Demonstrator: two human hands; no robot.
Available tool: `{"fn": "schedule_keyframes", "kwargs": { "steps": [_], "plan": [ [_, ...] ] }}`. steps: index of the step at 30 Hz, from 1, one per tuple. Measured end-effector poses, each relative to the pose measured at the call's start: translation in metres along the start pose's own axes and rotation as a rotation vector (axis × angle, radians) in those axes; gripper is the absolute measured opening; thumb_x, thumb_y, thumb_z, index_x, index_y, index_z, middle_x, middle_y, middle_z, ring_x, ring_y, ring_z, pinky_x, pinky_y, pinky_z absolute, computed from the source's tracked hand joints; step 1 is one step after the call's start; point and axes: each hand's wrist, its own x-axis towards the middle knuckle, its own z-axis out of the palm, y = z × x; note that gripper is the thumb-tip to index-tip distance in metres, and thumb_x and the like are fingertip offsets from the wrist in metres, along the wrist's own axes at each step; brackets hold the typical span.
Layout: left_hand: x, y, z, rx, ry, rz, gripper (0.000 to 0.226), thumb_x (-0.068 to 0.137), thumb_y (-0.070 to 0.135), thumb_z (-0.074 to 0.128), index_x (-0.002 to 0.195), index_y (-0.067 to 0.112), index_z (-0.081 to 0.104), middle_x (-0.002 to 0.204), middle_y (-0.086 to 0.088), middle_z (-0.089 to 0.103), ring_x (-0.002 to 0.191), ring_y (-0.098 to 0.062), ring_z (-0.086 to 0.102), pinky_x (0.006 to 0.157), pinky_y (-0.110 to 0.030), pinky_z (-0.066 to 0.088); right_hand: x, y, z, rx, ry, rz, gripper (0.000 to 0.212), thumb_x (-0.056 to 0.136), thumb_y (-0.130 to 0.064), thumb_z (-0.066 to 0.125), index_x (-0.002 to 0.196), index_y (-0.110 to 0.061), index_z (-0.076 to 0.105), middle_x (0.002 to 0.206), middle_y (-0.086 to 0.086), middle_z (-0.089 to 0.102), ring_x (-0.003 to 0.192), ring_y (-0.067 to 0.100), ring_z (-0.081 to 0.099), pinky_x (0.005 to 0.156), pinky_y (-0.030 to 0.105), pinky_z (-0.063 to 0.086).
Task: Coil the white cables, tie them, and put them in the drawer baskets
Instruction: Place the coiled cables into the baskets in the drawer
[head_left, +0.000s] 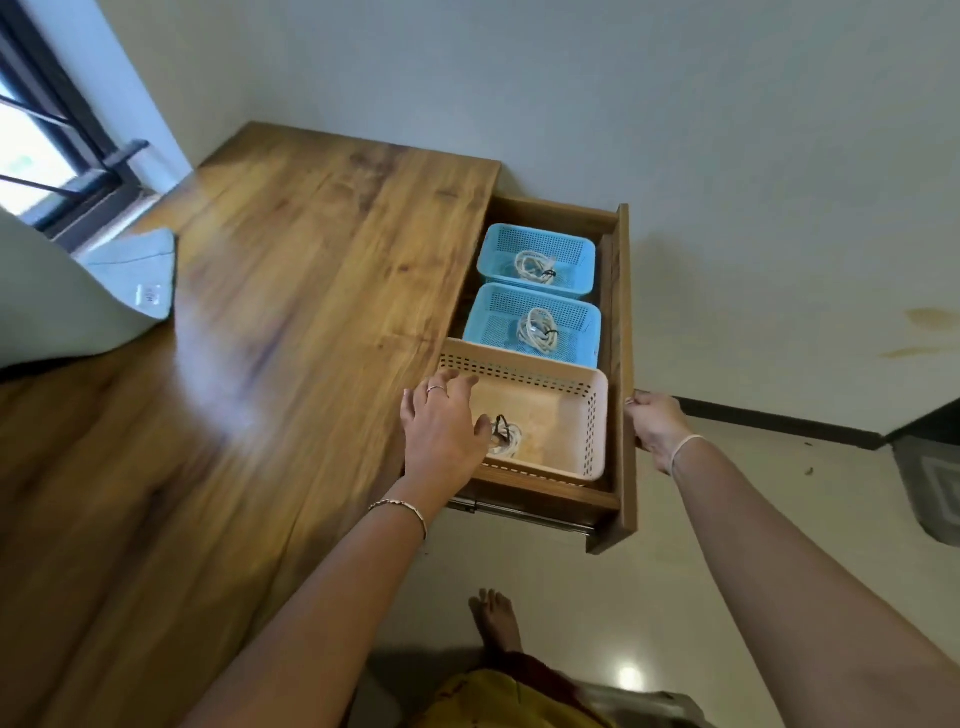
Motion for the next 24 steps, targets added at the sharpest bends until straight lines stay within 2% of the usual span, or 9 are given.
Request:
{"fn": "schedule_keyframes", "kwargs": {
  "steps": [3, 6, 8, 11, 14, 16, 19, 22, 24],
  "plan": [
    [0.001, -0.01, -0.011, 0.023, 0.036, -0.074, 0.068, 0.089, 0.047, 0.057, 0.146, 0.02, 0.033, 0.154, -0.005, 0.029, 0.145, -0.023, 0.018, 0.12, -0.048, 0.005, -0.006, -0.016, 0.027, -0.01, -0.06, -0.024, 0.03, 0.099, -0.019, 0.048, 0.123, -0.01, 0.062, 0.108, 0.002, 0.068, 0.107, 0.024, 0.061, 0.104, 0.042, 0.044],
    [0.003, -0.022, -0.015, 0.063, -0.011, -0.167, 0.091, 0.086, 0.067, 0.046, 0.152, 0.011, 0.018, 0.16, -0.008, 0.015, 0.149, -0.025, 0.007, 0.12, -0.048, 0.001, -0.011, -0.031, 0.055, 0.012, -0.14, -0.047, 0.02, 0.099, -0.014, 0.047, 0.106, -0.019, 0.065, 0.088, -0.002, 0.064, 0.091, 0.019, 0.06, 0.099, 0.04, 0.049],
    [0.004, -0.031, -0.015, 0.082, -0.07, -0.216, 0.103, 0.082, 0.078, 0.037, 0.153, 0.008, 0.01, 0.162, -0.009, 0.006, 0.149, -0.026, 0.0, 0.12, -0.049, -0.002, -0.013, -0.042, 0.074, 0.021, -0.187, -0.051, 0.018, 0.099, -0.013, 0.046, 0.103, -0.018, 0.063, 0.086, 0.0, 0.062, 0.087, 0.018, 0.059, 0.095, 0.041, 0.051],
    [0.005, -0.04, -0.017, 0.114, -0.137, -0.238, 0.11, 0.078, 0.085, 0.026, 0.154, 0.008, 0.008, 0.163, -0.008, 0.0, 0.149, -0.025, -0.006, 0.12, -0.051, -0.004, -0.013, -0.057, 0.102, 0.052, -0.269, -0.05, 0.029, 0.1, -0.025, 0.047, 0.108, -0.005, 0.066, 0.089, 0.005, 0.066, 0.086, 0.02, 0.064, 0.09, 0.044, 0.055],
    [0.006, -0.043, -0.019, 0.148, -0.17, -0.248, 0.116, 0.074, 0.089, 0.021, 0.154, 0.009, 0.002, 0.163, -0.008, -0.007, 0.149, -0.025, -0.011, 0.119, -0.051, -0.008, -0.017, -0.074, 0.126, 0.069, -0.334, -0.003, 0.032, 0.1, -0.039, 0.045, 0.104, -0.011, 0.06, 0.099, 0.002, 0.063, 0.094, 0.018, 0.061, 0.08, 0.034, 0.056],
    [0.008, -0.046, -0.019, 0.173, -0.209, -0.246, 0.121, 0.07, 0.092, 0.023, 0.154, 0.008, -0.004, 0.162, -0.008, -0.014, 0.148, -0.026, -0.016, 0.117, -0.051, -0.012, -0.022, -0.084, 0.138, 0.06, -0.375, 0.006, 0.035, 0.097, -0.045, 0.048, 0.106, -0.012, 0.058, 0.102, 0.001, 0.06, 0.102, 0.019, 0.057, 0.083, 0.035, 0.053],
    [0.007, -0.051, -0.019, 0.224, -0.26, -0.224, 0.12, 0.074, 0.079, 0.045, 0.152, 0.008, -0.012, 0.16, -0.008, -0.022, 0.146, -0.025, -0.022, 0.117, -0.052, -0.012, -0.021, -0.092, 0.158, 0.058, -0.393, -0.022, 0.047, 0.089, -0.048, 0.061, 0.112, -0.006, 0.057, 0.099, 0.004, 0.057, 0.108, 0.022, 0.056, 0.086, 0.035, 0.053],
    [0.004, -0.053, -0.02, 0.222, -0.242, -0.211, 0.113, 0.078, 0.054, 0.059, 0.152, 0.01, -0.014, 0.16, -0.006, -0.023, 0.146, -0.023, -0.023, 0.118, -0.051, -0.011, -0.022, -0.094, 0.177, 0.052, -0.414, -0.072, 0.076, 0.081, -0.044, 0.073, 0.132, 0.004, 0.045, 0.12, 0.005, 0.051, 0.118, 0.027, 0.054, 0.091, 0.039, 0.054],
    [0.003, -0.053, -0.021, 0.234, -0.228, -0.209, 0.108, 0.081, 0.045, 0.06, 0.153, 0.01, -0.012, 0.16, -0.005, -0.022, 0.147, -0.022, -0.022, 0.119, -0.049, -0.01, -0.019, -0.093, 0.188, 0.06, -0.436, -0.068, 0.07, 0.077, -0.037, 0.078, 0.128, 0.004, 0.051, 0.122, 0.009, 0.06, 0.109, 0.026, 0.061, 0.088, 0.041, 0.056]
  ]
}}
